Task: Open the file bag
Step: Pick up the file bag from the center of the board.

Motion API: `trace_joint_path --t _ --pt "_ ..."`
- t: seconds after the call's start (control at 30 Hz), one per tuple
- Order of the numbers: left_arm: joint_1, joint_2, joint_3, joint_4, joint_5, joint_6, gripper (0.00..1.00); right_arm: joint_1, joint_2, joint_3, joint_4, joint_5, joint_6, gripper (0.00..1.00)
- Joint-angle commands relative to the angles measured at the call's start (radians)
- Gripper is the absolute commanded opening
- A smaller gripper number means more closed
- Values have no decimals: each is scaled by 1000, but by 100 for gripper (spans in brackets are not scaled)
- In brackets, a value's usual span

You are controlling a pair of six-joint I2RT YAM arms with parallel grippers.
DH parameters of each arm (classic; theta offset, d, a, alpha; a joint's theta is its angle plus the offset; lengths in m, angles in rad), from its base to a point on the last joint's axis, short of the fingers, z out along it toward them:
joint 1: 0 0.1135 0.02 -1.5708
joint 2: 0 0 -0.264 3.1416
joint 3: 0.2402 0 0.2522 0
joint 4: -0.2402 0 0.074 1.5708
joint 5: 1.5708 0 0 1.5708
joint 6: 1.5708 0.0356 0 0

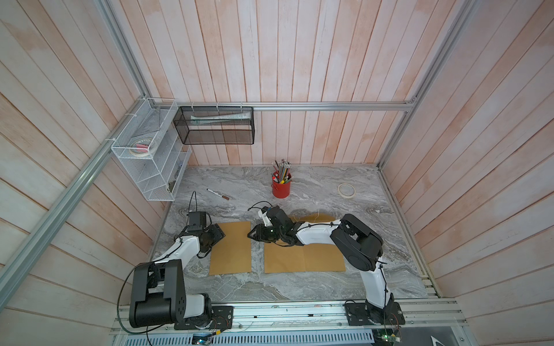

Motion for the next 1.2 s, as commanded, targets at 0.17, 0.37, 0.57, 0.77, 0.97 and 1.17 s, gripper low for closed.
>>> trace_joint_path --t 0.17,0.37,0.57,0.77,0.97,1.17 --pt "4 21 -32 6 32 12 71 16 45 48 -83 20 -18 40" --pt "4 25 -37 16 43 12 69 20 66 71 -84 3 -20 41" --pt "4 42 -46 29 56 9 68 19 82 80 -45 -37 -9 41" --pt "4 54 -53 42 69 8 67 20 69 60 51 -78 8 41" --pt "4 58 -58 51 76 8 67 17 39 34 142 -103 28 40" --pt "4 41 -64 63 96 -4 67 13 37 42 140 -112 21 29"
